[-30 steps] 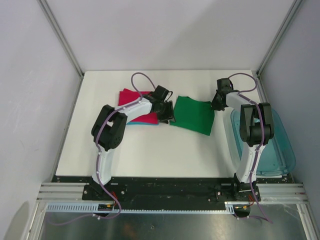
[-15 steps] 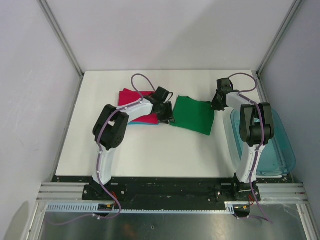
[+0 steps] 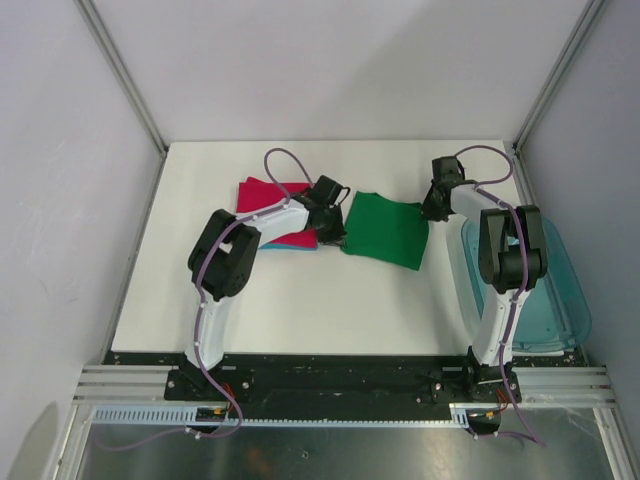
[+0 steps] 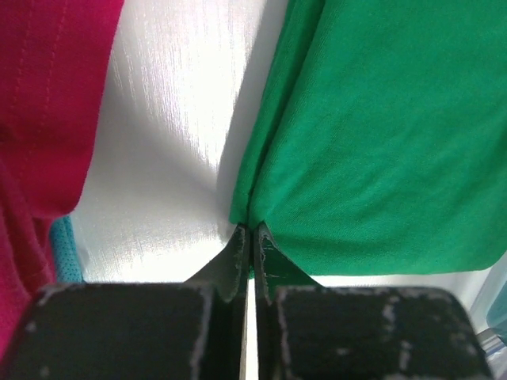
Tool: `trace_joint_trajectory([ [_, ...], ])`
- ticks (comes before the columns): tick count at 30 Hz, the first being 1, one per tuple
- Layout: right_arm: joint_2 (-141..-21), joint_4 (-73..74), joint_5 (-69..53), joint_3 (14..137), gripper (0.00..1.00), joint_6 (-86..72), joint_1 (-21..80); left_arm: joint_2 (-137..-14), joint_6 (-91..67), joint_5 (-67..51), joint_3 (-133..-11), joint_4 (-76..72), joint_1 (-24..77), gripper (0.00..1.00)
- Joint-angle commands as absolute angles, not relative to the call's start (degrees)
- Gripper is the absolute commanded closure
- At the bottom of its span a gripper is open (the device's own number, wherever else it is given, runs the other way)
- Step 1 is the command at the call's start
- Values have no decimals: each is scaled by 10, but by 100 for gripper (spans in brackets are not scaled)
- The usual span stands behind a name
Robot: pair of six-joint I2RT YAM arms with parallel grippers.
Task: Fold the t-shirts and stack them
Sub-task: Put the neatly folded tshirt into the corner of the board with both arms
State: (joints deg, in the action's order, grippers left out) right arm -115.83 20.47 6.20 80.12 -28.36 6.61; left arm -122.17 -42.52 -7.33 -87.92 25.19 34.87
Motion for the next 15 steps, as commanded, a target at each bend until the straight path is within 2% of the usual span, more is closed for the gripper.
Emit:
trace_joint_trajectory([
  [1, -1127, 204, 81, 813, 100, -275, 80, -1191, -427, -52, -899, 250, 351, 100],
  [15, -1042, 224, 124, 802, 100, -265, 138, -1142, -421, -64, -922, 251, 352, 100],
])
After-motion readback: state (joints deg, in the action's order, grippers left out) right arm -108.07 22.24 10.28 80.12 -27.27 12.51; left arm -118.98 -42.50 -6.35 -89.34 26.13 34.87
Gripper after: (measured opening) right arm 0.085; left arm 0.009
